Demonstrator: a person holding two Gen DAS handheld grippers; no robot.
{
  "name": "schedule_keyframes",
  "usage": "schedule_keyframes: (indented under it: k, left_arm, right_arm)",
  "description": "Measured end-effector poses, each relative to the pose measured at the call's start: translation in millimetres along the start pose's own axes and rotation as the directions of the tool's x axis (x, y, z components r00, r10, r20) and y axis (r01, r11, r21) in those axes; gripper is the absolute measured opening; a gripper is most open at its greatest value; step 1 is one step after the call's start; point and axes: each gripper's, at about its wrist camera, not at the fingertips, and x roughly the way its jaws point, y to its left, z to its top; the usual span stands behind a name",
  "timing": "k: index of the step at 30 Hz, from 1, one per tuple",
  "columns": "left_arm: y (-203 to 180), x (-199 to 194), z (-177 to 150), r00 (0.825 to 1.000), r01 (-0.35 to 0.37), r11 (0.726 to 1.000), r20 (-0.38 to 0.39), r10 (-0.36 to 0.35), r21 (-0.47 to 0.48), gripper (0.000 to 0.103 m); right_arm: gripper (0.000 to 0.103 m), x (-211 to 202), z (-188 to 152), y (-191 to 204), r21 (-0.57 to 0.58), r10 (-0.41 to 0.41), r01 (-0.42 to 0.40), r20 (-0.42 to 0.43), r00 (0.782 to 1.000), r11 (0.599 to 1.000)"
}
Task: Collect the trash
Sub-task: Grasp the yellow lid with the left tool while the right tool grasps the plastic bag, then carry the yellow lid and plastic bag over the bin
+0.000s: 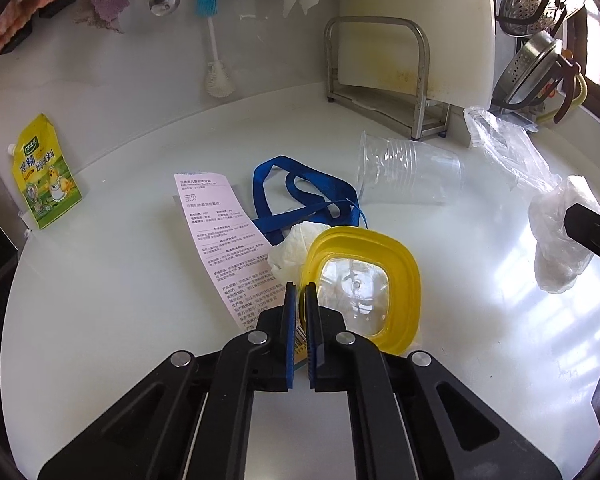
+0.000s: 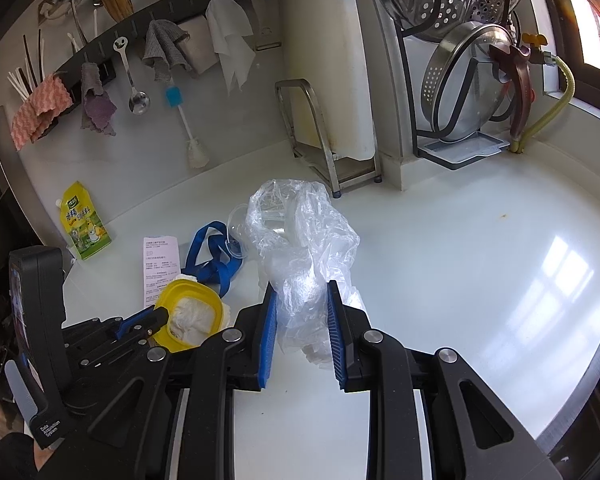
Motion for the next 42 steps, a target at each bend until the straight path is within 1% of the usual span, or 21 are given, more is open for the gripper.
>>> schedule_keyframes:
  k: [6, 11, 19, 25, 27, 34, 42]
  left_arm:
    - [10.3, -16.7, -2.0, 1.0, 0.001, 1.0, 0.024, -0.001, -0.003, 0.005]
    - [17.8, -33.4, -7.2, 0.999, -0.003, 1.0, 0.048, 0.003, 0.002, 0.005]
    - [26.2, -60.0, -23.0, 0.998, 0.026, 1.0, 0.065, -0.026, -0.009, 0.005]
    - [22.5, -84.8, -49.0, 0.996, 0.047, 0.999, 0.074, -0.047, 0.001, 0.005]
    - [21.4, -93.0, -58.2, 0.996, 0.062, 0.998, 0.071, -0.062, -0.004, 0.005]
    - [15.8, -125.2, -94.6, 0.994, 0.079, 0.997, 0.076, -0.079, 0.007, 0.005]
    - [19.8, -169.6, -133.4, 0.991, 0.089, 0.996, 0.103, -0.089, 0.009, 0.005]
  right_arm:
    - [0.023, -5.1, -7.3, -0.1, 0.005, 0.007, -0.007, 0.003, 1.0, 1.0]
    - [0.023, -13.6, -14.1, 2.9, -0.009, -0.009, 0.009, 0.003, 1.0, 1.0]
    - [0.023, -37.9, -35.4, 9.4, -0.007, -0.036, 0.036, 0.001, 0.999, 0.999]
    - [0.023, -62.4, -58.2, 22.4, -0.003, -0.039, 0.039, 0.004, 0.999, 0.999]
    - [0.023, -70.9, -68.8, 27.6, 0.0, -0.041, 0.041, 0.001, 0.999, 0.999]
    - [0.023, -101.3, -109.6, 39.8, 0.023, -0.042, 0.042, -0.018, 0.999, 0.999]
    - [0.023, -149.8, -150.8, 59.0, 0.017, -0.058, 0.057, 0.003, 0.998, 0.998]
